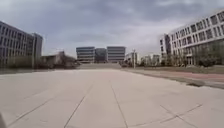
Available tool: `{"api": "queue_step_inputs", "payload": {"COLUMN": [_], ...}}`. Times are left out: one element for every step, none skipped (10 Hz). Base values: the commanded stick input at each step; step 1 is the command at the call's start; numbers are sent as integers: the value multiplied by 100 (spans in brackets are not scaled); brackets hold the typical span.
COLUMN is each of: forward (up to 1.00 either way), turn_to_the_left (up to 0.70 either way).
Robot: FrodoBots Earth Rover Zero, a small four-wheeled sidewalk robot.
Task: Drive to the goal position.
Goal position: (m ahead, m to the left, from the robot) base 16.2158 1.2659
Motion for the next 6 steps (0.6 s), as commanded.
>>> {"api": "queue_step_inputs", "payload": {"forward": [70,70,70,70,70,70], "turn_to_the_left": [0,0,0,0,0,0]}}
